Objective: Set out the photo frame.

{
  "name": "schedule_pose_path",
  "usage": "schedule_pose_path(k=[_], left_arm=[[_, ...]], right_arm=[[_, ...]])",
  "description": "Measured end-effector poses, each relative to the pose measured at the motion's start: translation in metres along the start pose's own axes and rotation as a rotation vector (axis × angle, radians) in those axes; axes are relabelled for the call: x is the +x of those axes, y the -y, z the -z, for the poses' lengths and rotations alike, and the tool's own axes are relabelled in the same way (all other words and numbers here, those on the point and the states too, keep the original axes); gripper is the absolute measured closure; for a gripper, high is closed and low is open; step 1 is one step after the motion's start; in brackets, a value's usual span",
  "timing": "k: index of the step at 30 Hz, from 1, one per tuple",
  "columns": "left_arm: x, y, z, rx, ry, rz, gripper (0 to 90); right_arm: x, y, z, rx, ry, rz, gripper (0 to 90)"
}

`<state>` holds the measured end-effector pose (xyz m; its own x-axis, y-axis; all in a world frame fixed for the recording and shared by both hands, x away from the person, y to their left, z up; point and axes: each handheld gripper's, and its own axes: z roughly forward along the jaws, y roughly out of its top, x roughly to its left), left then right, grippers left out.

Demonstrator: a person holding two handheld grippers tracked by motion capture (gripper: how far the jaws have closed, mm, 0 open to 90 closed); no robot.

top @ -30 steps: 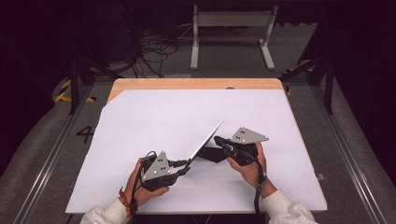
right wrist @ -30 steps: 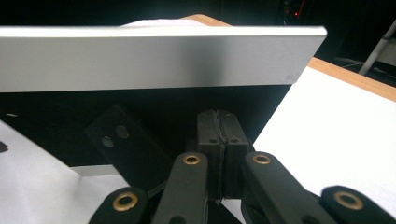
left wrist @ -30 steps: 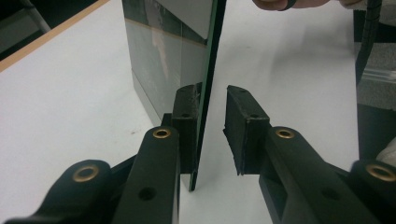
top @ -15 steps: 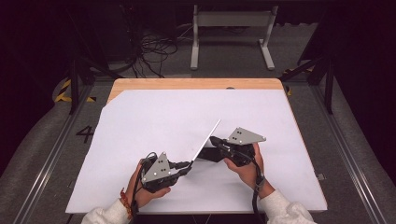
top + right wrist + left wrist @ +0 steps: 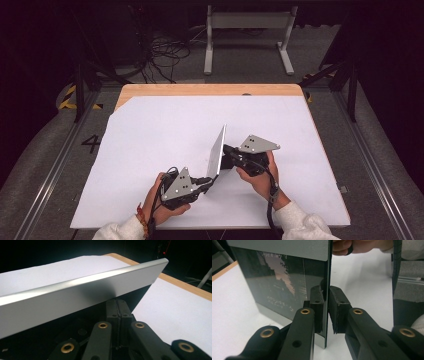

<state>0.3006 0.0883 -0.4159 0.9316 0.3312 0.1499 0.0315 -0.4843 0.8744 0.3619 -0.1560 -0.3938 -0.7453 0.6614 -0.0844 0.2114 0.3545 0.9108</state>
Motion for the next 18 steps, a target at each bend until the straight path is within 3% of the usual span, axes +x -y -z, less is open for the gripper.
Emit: schedule_pose_path(k=[8, 18], left_arm=[[-0.0032, -0.0026, -0.0049, 0.009, -0.026, -0.02, 82.0], [-0.0029, -0.0012, -0.0068, 0.037, -0.021, -0.046, 82.3]], right_arm=[[0.0013, -0.0003, -0.0047, -0.004, 0.012, 0.004, 90.0], [0.0036, -0.0017, 0.0024, -0.017, 0.035, 0.034, 89.6]])
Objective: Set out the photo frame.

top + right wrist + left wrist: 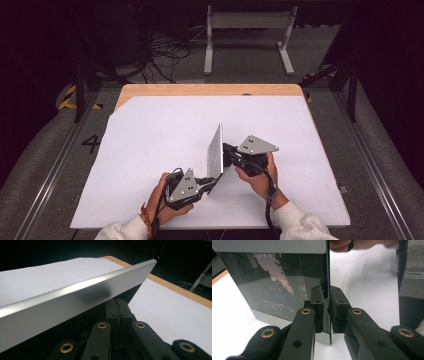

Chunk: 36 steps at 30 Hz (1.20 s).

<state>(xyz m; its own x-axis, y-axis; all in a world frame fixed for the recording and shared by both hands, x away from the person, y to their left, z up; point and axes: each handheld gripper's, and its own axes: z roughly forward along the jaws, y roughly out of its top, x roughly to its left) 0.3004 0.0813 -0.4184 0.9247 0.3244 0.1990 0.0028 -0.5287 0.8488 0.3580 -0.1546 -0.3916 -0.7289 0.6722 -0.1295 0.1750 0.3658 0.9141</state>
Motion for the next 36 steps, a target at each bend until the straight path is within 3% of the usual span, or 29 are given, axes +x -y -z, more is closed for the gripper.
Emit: schedule_pose_path(k=[6, 13, 20, 25, 33, 36], left_arm=[[0.001, 0.006, 0.003, 0.036, 0.035, -0.006, 79.5], [0.001, 0.018, -0.012, 0.114, 0.04, 0.002, 79.6], [0.0, 0.019, -0.012, 0.108, 0.042, 0.015, 80.0], [0.0, 0.019, -0.016, 0.096, 0.054, 0.027, 80.0], [-0.002, 0.015, -0.026, 0.076, 0.066, 0.027, 78.5], [-0.002, 0.015, -0.027, 0.073, 0.067, 0.034, 78.3]], right_arm=[[0.003, 0.006, 0.017, 0.026, -0.011, 0.019, 88.6], [0.01, 0.015, 0.042, 0.034, -0.042, 0.009, 87.0], [0.024, 0.027, 0.056, 0.05, -0.086, 0.006, 79.2], [0.031, 0.025, 0.063, 0.04, -0.11, 0.012, 74.2], [0.037, 0.026, 0.059, 0.055, -0.115, 0.018, 65.6], [0.033, 0.027, 0.059, 0.056, -0.126, -0.008, 63.6]])
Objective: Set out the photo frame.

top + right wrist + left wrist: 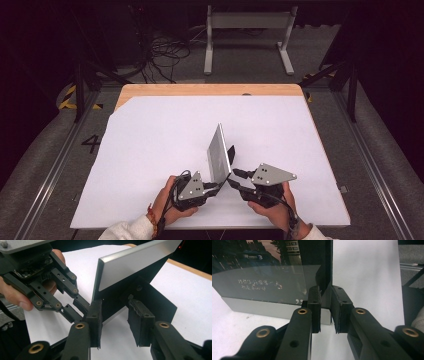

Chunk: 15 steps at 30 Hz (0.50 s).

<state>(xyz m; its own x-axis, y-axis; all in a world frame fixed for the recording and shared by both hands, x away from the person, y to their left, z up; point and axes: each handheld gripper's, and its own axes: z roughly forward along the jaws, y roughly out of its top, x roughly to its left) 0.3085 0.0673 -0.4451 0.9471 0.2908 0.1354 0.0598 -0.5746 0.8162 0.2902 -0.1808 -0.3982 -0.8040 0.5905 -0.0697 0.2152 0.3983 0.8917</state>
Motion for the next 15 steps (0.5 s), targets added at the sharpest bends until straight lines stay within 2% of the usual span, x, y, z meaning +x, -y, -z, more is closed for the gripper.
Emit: schedule_pose_path(k=[4, 8, 11, 15], left_arm=[[0.0007, -0.0004, -0.0005, -0.002, -0.001, -0.007, 78.2], [0.0001, -0.0006, -0.0016, -0.005, -0.007, -0.013, 77.8], [0.0003, -0.0011, -0.0032, -0.007, -0.006, -0.007, 77.5], [0.0017, -0.0033, -0.0087, -0.02, 0.001, -0.008, 77.1]], right_arm=[[0.002, 0.0008, 0.0, 0.013, 0.006, 0.003, 63.8], [0.0016, 0.0015, 0.0015, 0.014, -0.006, -0.041, 63.1], [0.0055, 0.0028, 0.0034, 0.022, 0.0, -0.015, 62.4], [0.007, 0.0019, 0.0002, 0.018, -0.003, -0.022, 61.1]])
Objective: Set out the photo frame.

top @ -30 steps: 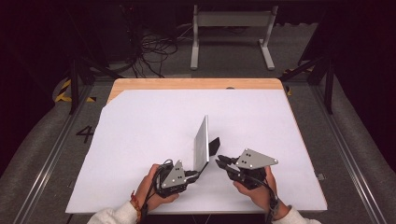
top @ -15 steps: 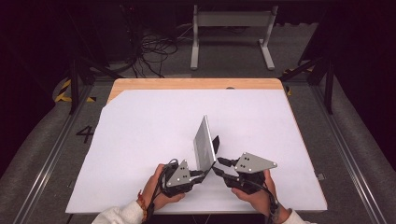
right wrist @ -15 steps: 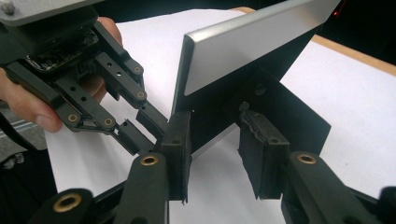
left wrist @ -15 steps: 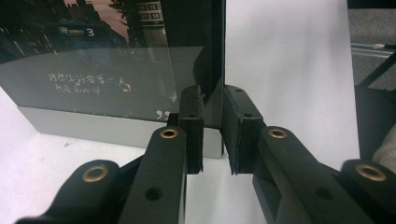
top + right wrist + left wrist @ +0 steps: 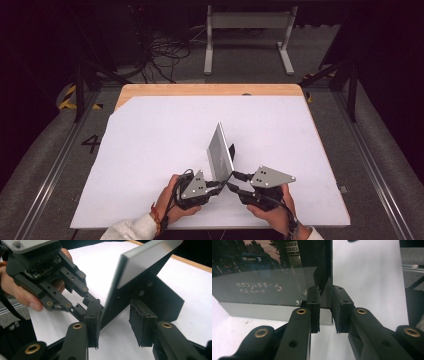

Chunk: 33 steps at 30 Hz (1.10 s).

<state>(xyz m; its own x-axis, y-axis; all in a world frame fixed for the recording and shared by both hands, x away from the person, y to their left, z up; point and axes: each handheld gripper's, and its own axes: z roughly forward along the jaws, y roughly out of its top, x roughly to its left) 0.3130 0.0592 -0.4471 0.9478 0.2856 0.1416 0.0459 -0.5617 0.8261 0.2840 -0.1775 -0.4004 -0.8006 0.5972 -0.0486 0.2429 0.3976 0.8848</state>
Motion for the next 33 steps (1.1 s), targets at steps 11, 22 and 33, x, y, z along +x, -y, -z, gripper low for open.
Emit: schedule_pose_path(k=[11, 22, 33], left_arm=[[0.003, -0.003, -0.009, 0.006, 0.006, -0.008, 76.9], [0.025, 0.008, 0.015, -0.002, -0.032, 0.021, 69.1], [0.056, 0.023, 0.036, 0.009, -0.138, 0.098, 46.7]], right_arm=[[-0.005, -0.001, -0.011, -0.02, 0.034, -0.071, 64.1], [-0.005, 0.006, -0.024, 0.012, 0.051, -0.055, 66.6], [-0.011, 0.006, -0.024, 0.011, 0.014, -0.065, 67.9]])
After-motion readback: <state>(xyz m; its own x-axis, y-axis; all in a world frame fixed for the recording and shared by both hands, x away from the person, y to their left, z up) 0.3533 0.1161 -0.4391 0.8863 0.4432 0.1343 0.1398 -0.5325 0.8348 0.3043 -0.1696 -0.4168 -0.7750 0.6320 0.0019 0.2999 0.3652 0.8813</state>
